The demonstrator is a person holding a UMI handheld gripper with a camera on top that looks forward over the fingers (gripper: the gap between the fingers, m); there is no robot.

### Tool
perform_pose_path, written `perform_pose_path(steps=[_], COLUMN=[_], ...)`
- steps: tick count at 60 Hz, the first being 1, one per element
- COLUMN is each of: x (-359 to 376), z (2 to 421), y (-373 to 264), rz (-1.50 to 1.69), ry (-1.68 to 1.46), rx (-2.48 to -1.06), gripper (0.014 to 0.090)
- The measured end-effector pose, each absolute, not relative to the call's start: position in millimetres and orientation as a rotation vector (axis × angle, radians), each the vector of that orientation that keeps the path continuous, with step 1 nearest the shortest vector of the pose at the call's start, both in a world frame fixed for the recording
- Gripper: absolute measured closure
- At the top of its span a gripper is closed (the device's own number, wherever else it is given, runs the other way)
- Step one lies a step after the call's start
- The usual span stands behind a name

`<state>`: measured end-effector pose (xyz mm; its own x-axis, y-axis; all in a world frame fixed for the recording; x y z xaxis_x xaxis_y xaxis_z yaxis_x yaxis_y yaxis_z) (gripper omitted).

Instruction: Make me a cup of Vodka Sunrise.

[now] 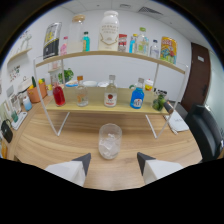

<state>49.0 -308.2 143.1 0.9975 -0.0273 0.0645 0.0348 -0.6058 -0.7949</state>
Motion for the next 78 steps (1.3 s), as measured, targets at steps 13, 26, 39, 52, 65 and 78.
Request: perform_pose_path(steps=[13,26,39,52,65,78], x=[46,12,-69,-115,-128,-141], z=[146,134,157,193,208,201], y=[-319,-346,-320,-250,-178,-128], rz=[-0.101,-0.085,0.034,0.059,0.049,0.026], ry=[0.018,0.049,0.035,-0.015,-0.020,-0.031], rx=[-2.218,-2.224,-2.102,-1.953,-1.887,-1.877], gripper=[0.0184,0.0185,0.0182,0.0184,0.0189,0.0274])
